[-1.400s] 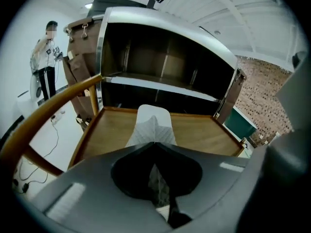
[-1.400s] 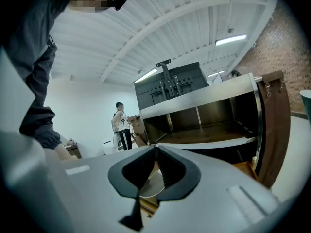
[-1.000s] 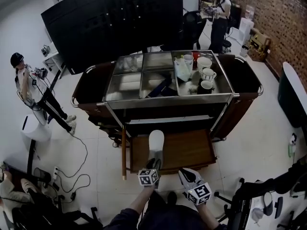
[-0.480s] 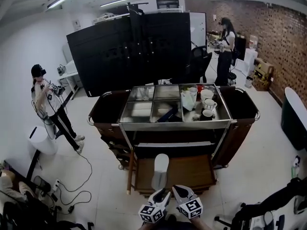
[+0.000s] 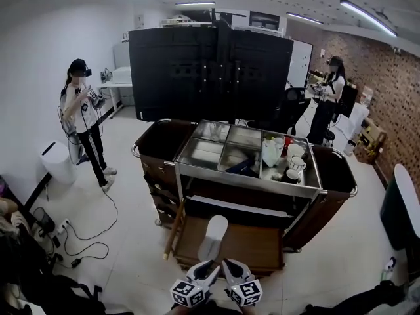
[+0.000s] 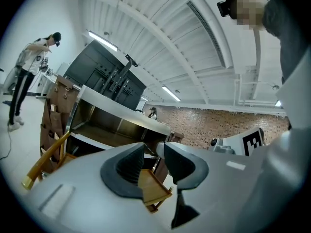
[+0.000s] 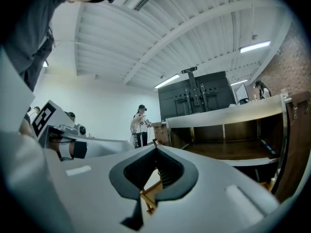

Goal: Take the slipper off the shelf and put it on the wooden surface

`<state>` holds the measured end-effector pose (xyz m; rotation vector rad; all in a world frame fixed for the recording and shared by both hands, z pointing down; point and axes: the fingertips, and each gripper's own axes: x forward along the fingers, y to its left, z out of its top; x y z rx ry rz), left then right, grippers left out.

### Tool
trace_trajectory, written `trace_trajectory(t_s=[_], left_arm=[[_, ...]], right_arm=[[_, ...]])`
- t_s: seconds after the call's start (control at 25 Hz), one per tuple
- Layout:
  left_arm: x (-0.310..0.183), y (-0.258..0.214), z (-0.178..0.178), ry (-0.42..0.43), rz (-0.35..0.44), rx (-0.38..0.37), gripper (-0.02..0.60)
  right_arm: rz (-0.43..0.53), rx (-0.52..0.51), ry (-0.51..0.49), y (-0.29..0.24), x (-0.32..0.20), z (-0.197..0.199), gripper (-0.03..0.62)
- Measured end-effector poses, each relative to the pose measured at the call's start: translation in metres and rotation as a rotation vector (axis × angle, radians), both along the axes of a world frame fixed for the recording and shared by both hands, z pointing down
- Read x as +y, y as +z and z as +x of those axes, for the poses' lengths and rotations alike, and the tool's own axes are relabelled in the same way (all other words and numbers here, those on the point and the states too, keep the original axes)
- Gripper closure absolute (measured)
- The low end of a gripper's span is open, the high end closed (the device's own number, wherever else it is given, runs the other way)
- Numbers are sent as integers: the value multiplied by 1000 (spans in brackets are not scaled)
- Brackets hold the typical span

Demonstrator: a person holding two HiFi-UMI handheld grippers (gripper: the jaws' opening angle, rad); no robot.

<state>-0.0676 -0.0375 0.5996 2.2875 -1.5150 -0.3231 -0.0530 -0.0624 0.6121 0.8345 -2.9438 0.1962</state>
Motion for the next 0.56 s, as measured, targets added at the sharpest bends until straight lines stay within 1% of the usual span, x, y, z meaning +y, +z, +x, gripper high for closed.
trace_trajectory(t_s=[0.08,0.2,0.32,0.4,0.44,0.56], left_arm=[[1,-3,-1,-3,7,8,448],[3,-11,-2,-2,16,23,469],[2,-13,0,14,22,52,469],[0,-12,4,30,30,58,475],[-1,-14,6,43,37,61,486],[-4,-19,16,88,57,72,566]], right_arm=[[2,3,-18,-1,1,-6,594],[8,-3,-27,-4,2,-9,594],[14,-13,-21,-8,0,-8,594],[11,-13,-18,-9,-2,-6,594],[10,-11,-17,-9,-3,-5,594],[5,-2,-16,-5,-9,-2,594]])
